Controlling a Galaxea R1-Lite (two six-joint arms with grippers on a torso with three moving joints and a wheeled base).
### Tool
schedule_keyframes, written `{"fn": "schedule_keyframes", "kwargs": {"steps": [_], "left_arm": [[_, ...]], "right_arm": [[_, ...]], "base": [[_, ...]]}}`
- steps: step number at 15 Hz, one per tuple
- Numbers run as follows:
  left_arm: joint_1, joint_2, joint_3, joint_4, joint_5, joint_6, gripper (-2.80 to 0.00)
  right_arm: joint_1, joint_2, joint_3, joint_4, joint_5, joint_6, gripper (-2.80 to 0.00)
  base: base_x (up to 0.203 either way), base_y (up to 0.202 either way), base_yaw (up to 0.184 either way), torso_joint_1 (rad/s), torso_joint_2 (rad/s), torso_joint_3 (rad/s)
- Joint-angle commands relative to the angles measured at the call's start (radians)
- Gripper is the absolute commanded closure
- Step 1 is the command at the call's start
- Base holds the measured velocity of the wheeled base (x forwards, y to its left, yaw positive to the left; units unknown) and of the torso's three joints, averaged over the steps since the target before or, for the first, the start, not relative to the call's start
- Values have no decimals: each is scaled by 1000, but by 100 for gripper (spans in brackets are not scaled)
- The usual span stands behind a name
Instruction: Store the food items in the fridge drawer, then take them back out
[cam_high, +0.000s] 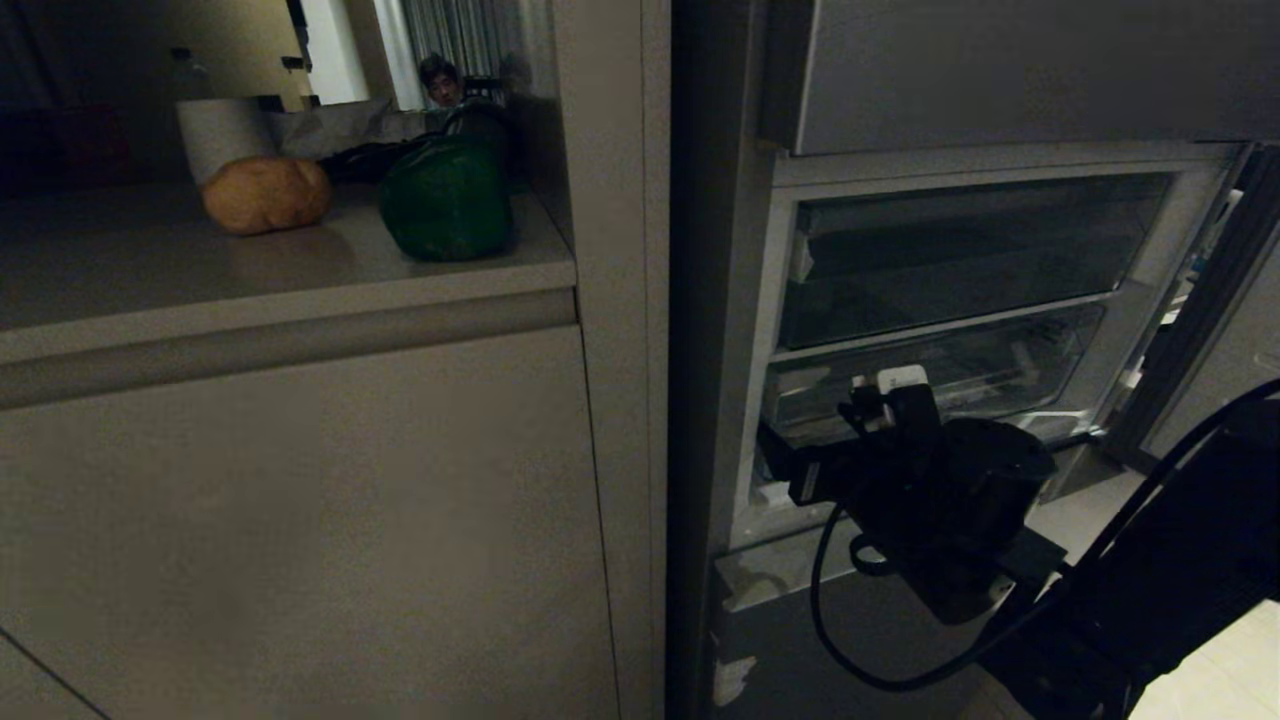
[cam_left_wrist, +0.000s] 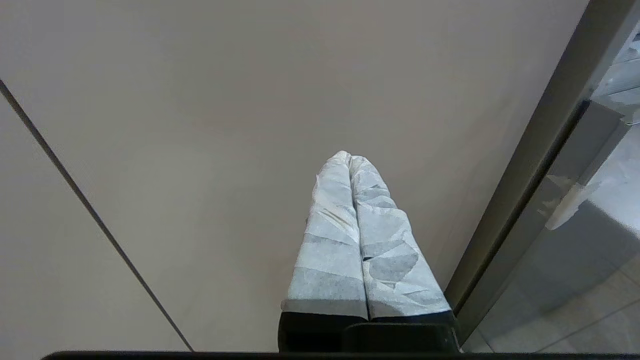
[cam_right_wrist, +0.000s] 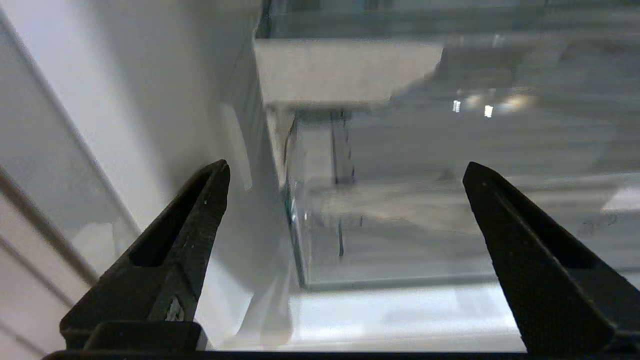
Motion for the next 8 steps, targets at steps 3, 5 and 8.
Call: {"fn": "schedule_keyframes", "kwargs": {"steps": [3, 5, 8], "left_arm": [[0, 1, 0, 0, 0, 0, 0], [0, 1, 0, 0, -1, -1, 0], [0, 1, 0, 0, 1, -1, 0]], "right_arm": [[-22, 19, -28, -7, 0, -2, -280], [-23, 20, -28, -7, 1, -2, -280], [-25, 25, -29, -9, 9, -2, -280]], "base": [[0, 0, 0, 0, 0, 0], [0, 0, 0, 0, 0, 0], [0, 0, 0, 0, 0, 0]]}}
